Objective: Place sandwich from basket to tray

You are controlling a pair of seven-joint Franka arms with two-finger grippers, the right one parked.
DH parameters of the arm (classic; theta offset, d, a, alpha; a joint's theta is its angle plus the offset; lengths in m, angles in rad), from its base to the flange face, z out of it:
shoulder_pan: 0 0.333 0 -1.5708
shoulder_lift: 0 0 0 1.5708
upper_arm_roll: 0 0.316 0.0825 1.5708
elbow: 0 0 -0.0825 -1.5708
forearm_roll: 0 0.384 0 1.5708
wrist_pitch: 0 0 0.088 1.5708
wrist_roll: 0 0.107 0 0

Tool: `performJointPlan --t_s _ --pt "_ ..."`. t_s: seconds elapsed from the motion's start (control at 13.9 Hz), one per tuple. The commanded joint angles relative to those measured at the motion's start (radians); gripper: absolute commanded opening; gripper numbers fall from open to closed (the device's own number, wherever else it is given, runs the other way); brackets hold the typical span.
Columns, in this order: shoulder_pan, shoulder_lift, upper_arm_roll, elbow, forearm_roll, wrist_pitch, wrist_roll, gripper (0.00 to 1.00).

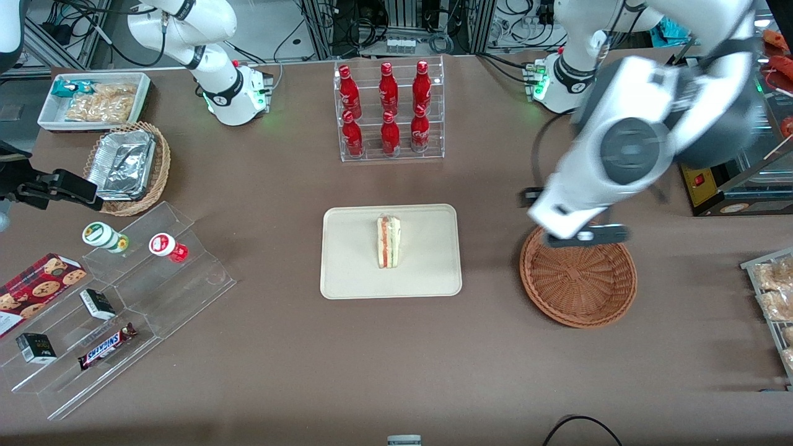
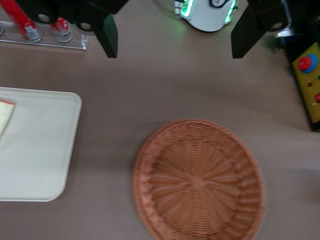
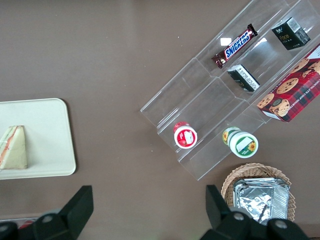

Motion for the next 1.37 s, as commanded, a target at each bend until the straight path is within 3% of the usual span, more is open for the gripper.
performJointPlan --t_s 0.0,0.36,0.58,1.3 --pt "0.084 -0.094 -0.010 -0.044 -0.008 -0.040 0.063 1.00" --pt "0.187 -0.166 -0.002 -0.044 -0.007 -0.088 0.170 1.00" --pt "0.109 -0.200 0.143 -0.042 -0.046 -0.103 0.195 1.00" --pt "0.108 -0.306 0.166 -0.078 -0.051 -0.129 0.186 1.00"
